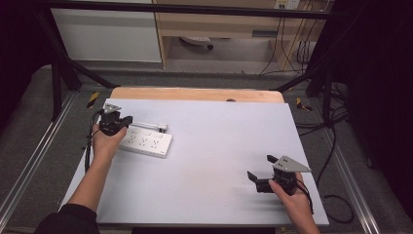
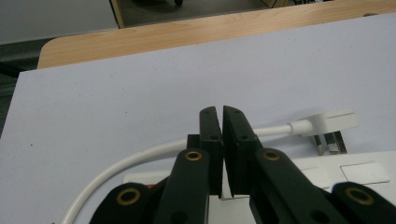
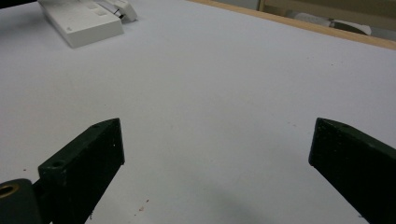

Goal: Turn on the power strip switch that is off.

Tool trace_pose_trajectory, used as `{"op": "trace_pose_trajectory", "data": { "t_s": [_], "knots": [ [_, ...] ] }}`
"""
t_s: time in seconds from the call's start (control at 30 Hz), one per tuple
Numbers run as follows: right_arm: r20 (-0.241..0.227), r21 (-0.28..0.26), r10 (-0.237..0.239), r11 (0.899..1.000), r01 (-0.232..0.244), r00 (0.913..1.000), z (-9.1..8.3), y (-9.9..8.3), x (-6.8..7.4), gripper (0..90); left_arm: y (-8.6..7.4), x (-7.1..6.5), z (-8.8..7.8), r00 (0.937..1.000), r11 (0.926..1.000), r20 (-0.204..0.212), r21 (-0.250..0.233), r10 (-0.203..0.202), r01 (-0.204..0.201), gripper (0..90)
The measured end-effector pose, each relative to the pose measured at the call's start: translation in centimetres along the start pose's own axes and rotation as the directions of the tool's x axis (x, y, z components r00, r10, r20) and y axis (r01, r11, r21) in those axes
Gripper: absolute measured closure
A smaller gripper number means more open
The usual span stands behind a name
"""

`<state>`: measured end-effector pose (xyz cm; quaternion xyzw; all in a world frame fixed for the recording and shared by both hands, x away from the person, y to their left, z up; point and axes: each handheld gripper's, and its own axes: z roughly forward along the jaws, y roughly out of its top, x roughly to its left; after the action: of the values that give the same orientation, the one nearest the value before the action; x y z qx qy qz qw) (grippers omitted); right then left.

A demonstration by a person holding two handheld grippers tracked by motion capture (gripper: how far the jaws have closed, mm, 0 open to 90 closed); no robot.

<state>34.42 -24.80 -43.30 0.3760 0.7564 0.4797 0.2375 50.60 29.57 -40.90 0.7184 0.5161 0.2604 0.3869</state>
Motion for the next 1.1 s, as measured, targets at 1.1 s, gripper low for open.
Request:
{"op": "trace_pose_trajectory", "data": {
  "t_s": [1.1],
  "knots": [
    [0.001, 0.01, -0.006, 1.0, 0.006, 1.0, 0.1, -0.1, 0.0, 3.8, -2.1, 0.2, 0.5, 0.9991, 0.9991, 0.043, 0.042, -0.002, 0.0, 90.0]
  ]
}}
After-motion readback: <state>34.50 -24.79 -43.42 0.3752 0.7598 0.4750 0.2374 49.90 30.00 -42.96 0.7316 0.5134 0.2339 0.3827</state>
